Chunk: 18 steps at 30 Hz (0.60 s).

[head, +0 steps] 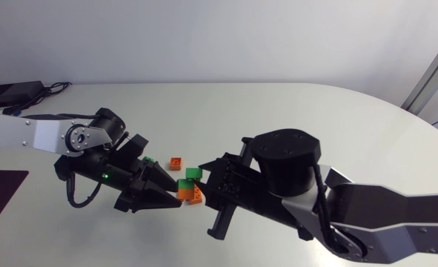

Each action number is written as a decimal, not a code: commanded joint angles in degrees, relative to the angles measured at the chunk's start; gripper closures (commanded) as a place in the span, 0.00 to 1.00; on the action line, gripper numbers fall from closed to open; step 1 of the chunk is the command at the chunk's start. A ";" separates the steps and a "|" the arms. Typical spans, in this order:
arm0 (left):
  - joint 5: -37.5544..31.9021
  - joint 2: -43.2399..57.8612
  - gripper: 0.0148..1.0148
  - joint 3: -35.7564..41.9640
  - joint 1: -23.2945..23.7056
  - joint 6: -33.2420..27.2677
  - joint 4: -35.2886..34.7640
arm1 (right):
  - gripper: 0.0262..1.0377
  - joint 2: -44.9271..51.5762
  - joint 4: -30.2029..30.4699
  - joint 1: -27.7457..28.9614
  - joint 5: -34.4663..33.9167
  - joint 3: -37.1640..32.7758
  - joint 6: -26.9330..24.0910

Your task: Disassemble duplo

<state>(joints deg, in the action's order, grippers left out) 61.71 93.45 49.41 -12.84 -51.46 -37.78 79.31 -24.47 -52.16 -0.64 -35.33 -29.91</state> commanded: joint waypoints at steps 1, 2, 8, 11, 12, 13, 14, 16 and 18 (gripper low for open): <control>1.66 -0.20 0.37 1.48 0.54 -1.45 -1.07 | 0.76 1.29 -1.63 -1.19 -1.03 1.85 -1.64; 2.18 -0.11 0.37 1.57 0.71 -1.45 -1.16 | 0.76 1.38 -1.99 -1.45 -1.11 1.93 -1.73; 3.15 5.43 0.37 3.85 -0.61 -1.45 -1.95 | 0.76 2.69 -3.30 -1.89 -2.17 1.85 -2.87; 3.15 5.95 0.37 4.21 -0.87 -1.62 -2.30 | 0.76 3.05 -3.39 -2.15 -2.61 1.85 -3.05; 3.15 5.87 0.43 4.12 -1.05 -1.71 -2.30 | 0.76 3.05 -3.39 -2.15 -2.61 1.85 -3.05; 3.15 5.87 0.53 4.12 -1.13 -2.06 -2.30 | 0.76 3.05 -3.39 -2.15 -2.61 1.85 -3.05; 3.15 5.87 0.61 4.12 -1.22 -2.15 -2.30 | 0.76 3.05 -3.39 -2.15 -2.61 1.85 -3.05; 3.15 6.13 0.71 4.38 -0.96 -1.98 -2.39 | 0.76 3.05 -3.39 -2.15 -2.61 1.85 -3.05; 3.15 6.13 0.75 4.38 -1.05 -2.06 -2.83 | 0.76 3.05 -3.39 -2.15 -2.70 1.85 -3.05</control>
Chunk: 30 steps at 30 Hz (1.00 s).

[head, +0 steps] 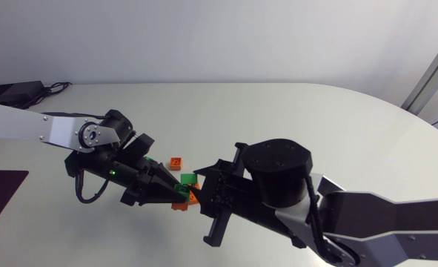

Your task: Disassemble duplo

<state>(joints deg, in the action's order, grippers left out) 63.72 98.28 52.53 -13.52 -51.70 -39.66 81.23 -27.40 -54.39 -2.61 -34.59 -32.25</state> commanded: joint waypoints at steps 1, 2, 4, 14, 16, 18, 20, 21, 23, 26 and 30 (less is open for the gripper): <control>1.14 1.21 0.76 1.26 -0.46 -1.91 -1.03 | 0.76 1.12 -0.46 0.07 -0.73 1.10 -0.71; 1.14 1.12 0.78 1.08 -0.63 -2.17 -1.12 | 0.76 1.12 -0.46 0.07 -0.82 1.10 -0.71; 1.14 0.95 0.83 0.99 -0.90 -2.70 -1.47 | 0.76 1.12 -0.46 0.07 -1.08 1.10 -0.80; 1.05 0.77 0.91 0.99 -0.72 -2.97 -1.56 | 0.76 1.12 -0.20 0.51 -0.55 0.49 0.61; 1.05 0.51 0.91 0.82 -0.81 -2.97 -1.56 | 0.76 1.39 0.33 1.13 -0.64 -0.13 1.05; 1.05 0.33 0.91 0.73 -0.81 -2.97 -1.56 | 0.76 2.53 1.65 2.89 -1.17 -1.62 2.19; 1.05 0.33 0.91 0.73 -0.72 -2.97 -1.56 | 0.76 4.46 3.84 5.00 -1.96 -3.82 3.51; 1.05 0.33 0.91 0.73 -0.72 -2.97 -1.56 | 0.76 5.60 5.16 5.96 -2.49 -4.87 4.21; 1.05 0.33 0.91 0.73 -0.72 -2.97 -1.56 | 0.76 8.68 8.15 7.46 -3.72 -7.25 4.92; 1.05 0.33 0.91 0.73 -0.72 -2.97 -1.56 | 0.76 12.72 12.10 9.22 -4.42 -10.41 6.50; 1.05 0.33 0.91 1.17 -0.72 -2.97 -2.44 | 0.76 15.71 19.05 11.94 -2.49 -14.45 10.01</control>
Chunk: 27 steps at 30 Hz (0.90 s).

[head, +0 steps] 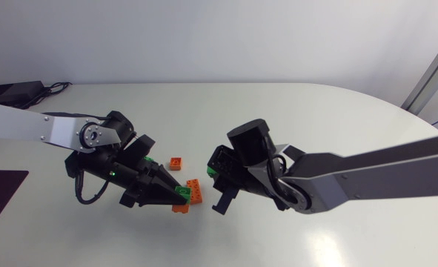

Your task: Disassemble duplo

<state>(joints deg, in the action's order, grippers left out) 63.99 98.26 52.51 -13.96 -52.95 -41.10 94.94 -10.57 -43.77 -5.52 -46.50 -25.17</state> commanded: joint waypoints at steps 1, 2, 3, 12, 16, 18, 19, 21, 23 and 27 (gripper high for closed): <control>0.79 0.44 0.91 1.28 -0.19 -1.63 -1.17 | 0.76 3.06 4.42 2.02 1.48 -3.77 4.25; 0.79 0.53 0.91 1.37 -0.11 -1.63 -1.26 | 0.76 4.47 6.35 2.72 1.74 -4.83 4.95; 0.79 0.53 0.91 1.45 -0.11 -1.63 -1.26 | 0.75 5.70 7.67 3.16 2.00 -5.71 5.22; 0.79 0.44 0.91 1.54 0.16 -1.63 -1.35 | 0.42 9.83 11.62 4.92 1.92 -8.61 6.54; 0.79 0.44 0.90 1.72 0.51 -1.46 -1.35 | 0.24 9.92 12.41 4.92 1.92 -9.05 6.80; 0.88 0.44 0.90 1.89 0.95 -1.28 -1.35 | 0.17 8.86 12.41 5.36 1.92 -8.96 7.24; 0.88 0.44 0.90 2.07 1.30 -1.19 -1.35 | 0.15 7.81 12.41 5.54 2.27 -8.69 7.50; 1.32 -0.08 0.90 2.24 2.44 -1.10 -1.35 | 0.09 3.94 12.41 6.24 10.70 -7.20 8.56; 4.83 -1.40 0.91 2.16 4.99 -1.10 -1.35 | 0.08 -0.28 12.06 6.33 16.94 -5.53 9.61; 8.61 -2.81 0.91 2.24 8.33 -1.10 -1.35 | 0.06 -3.71 12.06 8.00 32.76 -4.48 11.72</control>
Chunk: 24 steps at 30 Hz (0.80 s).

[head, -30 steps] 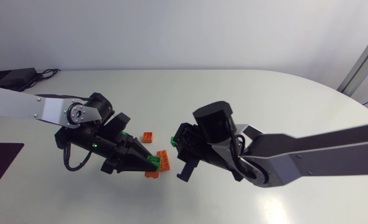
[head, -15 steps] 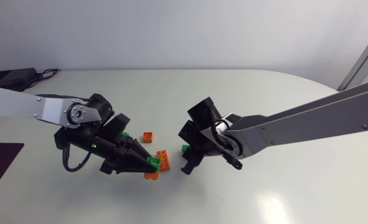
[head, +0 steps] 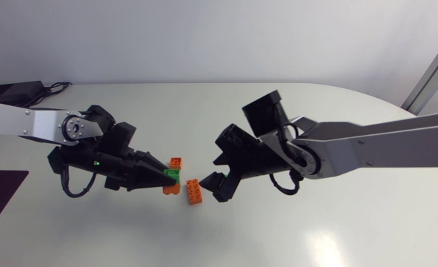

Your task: Disassemble duplo

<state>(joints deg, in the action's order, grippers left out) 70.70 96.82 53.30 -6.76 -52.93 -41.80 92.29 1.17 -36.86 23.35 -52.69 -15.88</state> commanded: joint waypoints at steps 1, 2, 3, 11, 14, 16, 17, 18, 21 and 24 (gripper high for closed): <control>2.17 -1.45 0.91 1.37 1.23 -1.21 -0.65 | 0.06 -0.71 1.38 1.27 7.67 1.36 2.43; 2.34 -1.54 0.91 1.37 1.32 -1.30 -0.74 | 0.06 -0.45 2.17 1.18 9.87 1.27 2.34; 2.34 -1.54 0.91 1.37 1.23 -1.39 -0.83 | 0.06 -0.01 2.61 0.91 11.71 1.18 2.26; 2.25 -2.24 0.91 0.14 -0.97 -2.71 -0.91 | 0.07 1.49 7.18 -0.23 20.24 0.13 -0.29; 2.25 -2.68 0.91 -0.48 -2.29 -3.32 -1.00 | 0.08 0.79 7.53 -0.93 21.38 0.48 -0.82; 2.25 -3.04 0.91 -0.65 -2.55 -3.85 -1.35 | 0.08 0.35 7.53 -1.02 21.82 0.65 -1.17; 2.25 -3.12 0.91 -0.65 -2.55 -4.03 -1.62 | 0.08 0.08 7.36 -1.11 21.91 0.74 -1.17; 2.25 -3.12 0.91 -0.65 -2.55 -4.11 -1.88 | 0.08 -0.09 7.18 -1.11 21.91 0.92 -1.26; 2.34 -3.12 0.91 -0.65 -2.82 -4.20 -2.14 | 0.08 -0.36 6.39 -1.11 22.09 1.18 -1.26; 2.34 -3.21 0.91 -0.74 -3.52 -5.26 -3.37 | 0.08 -0.80 5.77 -0.76 23.40 1.36 -1.17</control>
<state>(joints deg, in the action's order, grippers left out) 71.88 94.70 53.56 -9.52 -55.96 -44.01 92.62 7.33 -37.60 45.87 -52.71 -16.34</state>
